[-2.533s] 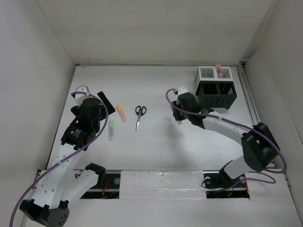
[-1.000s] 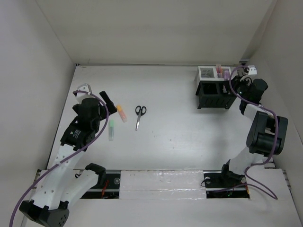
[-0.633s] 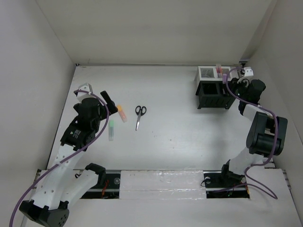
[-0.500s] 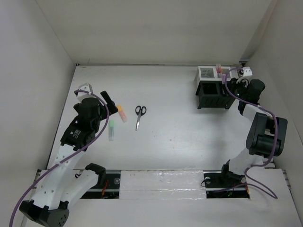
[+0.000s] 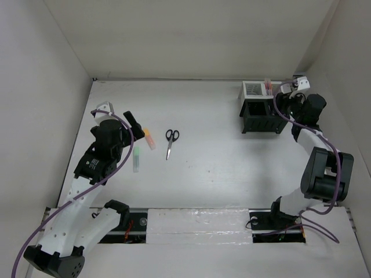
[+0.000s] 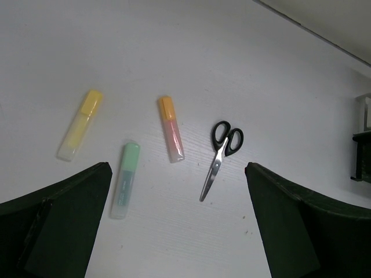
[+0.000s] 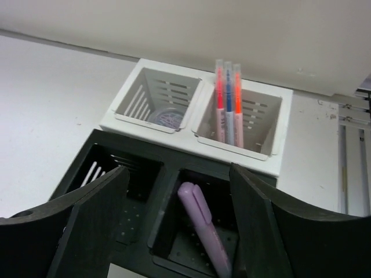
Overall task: Sort the stationery into containers
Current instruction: Place the pen in the storage box, then pick up the pen from the center of the board.
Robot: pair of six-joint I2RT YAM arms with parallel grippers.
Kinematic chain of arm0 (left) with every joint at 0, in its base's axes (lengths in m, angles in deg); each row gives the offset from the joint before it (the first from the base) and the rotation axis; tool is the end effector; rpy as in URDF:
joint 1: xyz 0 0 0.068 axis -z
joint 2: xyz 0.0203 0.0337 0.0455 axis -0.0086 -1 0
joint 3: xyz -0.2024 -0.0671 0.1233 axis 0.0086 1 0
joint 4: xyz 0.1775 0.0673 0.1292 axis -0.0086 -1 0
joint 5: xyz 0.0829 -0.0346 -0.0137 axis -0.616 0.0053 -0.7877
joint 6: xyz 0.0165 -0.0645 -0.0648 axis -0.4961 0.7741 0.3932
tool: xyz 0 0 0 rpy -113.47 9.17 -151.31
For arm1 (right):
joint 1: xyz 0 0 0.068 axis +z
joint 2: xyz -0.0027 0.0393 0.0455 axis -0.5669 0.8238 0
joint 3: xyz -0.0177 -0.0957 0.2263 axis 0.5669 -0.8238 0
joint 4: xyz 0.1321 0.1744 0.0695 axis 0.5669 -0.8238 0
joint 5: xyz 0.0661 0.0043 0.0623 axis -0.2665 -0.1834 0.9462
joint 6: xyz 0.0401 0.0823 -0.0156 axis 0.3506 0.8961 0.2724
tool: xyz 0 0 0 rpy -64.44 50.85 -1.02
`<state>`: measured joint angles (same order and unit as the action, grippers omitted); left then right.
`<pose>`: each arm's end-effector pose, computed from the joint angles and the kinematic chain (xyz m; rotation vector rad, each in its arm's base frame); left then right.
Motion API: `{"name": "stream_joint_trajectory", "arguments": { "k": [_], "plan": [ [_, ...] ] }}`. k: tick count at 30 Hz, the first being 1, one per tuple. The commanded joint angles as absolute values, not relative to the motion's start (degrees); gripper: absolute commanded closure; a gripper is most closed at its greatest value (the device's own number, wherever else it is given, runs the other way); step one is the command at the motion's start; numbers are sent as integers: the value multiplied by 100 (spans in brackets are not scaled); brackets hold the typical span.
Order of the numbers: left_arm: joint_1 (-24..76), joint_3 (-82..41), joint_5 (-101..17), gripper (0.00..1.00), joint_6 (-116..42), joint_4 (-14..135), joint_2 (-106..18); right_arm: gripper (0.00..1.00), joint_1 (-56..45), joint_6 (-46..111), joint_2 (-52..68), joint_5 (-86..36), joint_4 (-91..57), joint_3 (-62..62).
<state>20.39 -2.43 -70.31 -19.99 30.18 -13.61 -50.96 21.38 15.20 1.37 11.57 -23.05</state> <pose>0.1930 -0.0431 0.3235 -0.3673 1.8549 -0.2643 0.3595 -0.0573 0.2565 -0.2630 1.6683 0.2327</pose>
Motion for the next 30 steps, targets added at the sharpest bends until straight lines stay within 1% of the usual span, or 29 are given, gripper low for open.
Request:
{"name": "stream_joint_trajectory", "arguments": {
  "k": [1,3,4,5,7,8,10,11,12,13,15,17,18,19,20,22,23,24,25,26,27,28,30],
  "plan": [
    [2025,-281,-7064,0,-2067,3218,-1331,24,-4590,2076,1235,191,1258,-2148],
    [2025,-281,-7248,0,-2014,3166,-1331,22,-4194,1839,1234,-99,933,-1954],
    [2025,-281,-7466,0,-1962,3078,-1383,22,-3991,1742,1182,-344,531,-1840],
    [2025,-281,-7573,0,-1909,3077,-1384,22,-3563,1741,1181,-538,457,-1708],
    [2025,-333,-7897,0,-1724,2911,-1541,22,-3095,1688,1067,-960,211,-1585],
    [2025,-334,-8030,0,-1645,2832,-1612,21,-2623,1688,971,-1327,97,-1584],
    [2025,-404,-8241,0,-1365,2578,-1883,21,-2102,1749,970,-1716,-132,-1313],
    [2025,-561,-8503,0,-1233,2454,-1980,21,-1595,1750,1031,-1874,-350,-1199],
    [2025,-562,-8610,0,-1118,2375,-2042,21,-1312,1750,1119,-1980,-457,-962],
    [1947,-632,-8681,0,-1030,2313,-2104,21,-1030,1750,1372,-2112,-562,-830],
    [1570,-633,-8393,0,-924,2313,-2157,20,-329,1802,1768,-2201,-930,-496],
    [922,-633,-8172,0,-846,2313,-2157,20,52,2012,2515,-2201,-1186,172],
    [761,-633,-8111,0,-784,2313,-2157,20,219,2083,2761,-2305,-1335,374],
    [629,-633,-8110,0,-670,2243,-2157,20,516,2083,3024,-2307,-1476,898],
    [532,-694,-8232,0,-556,2155,-2157,21,641,2162,3558,-2394,-1660,1216],
    [531,-826,-8803,0,-301,1760,-2157,21,1000,2286,4105,-2552,-2282,1910],
    [531,-826,-8900,0,-204,1707,-2157,21,1125,2286,4386,-2631,-2538,2680],
    [531,-826,-8962,0,-203,1767,-1931,21,1248,2286,4955,-2745,-2811,3088],
    [531,-730,-8963,0,-203,1829,-1824,21,1353,2286,5239,-2833,-3266,3483],
    [531,-729,-8963,0,-264,1881,-1736,21,1485,2286,5512,-2834,-3470,4262],
    [531,-651,-8893,0,-404,1951,-1622,21,1486,2286,6054,-2834,-3716,4661],
    [531,-650,-8831,0,-405,2022,-1621,22,1547,2347,6294,-2834,-3962,5039],
    [531,-650,-8761,0,-484,2075,-1621,22,1600,2408,6655,-2912,-4438,5759]
  ]
}}
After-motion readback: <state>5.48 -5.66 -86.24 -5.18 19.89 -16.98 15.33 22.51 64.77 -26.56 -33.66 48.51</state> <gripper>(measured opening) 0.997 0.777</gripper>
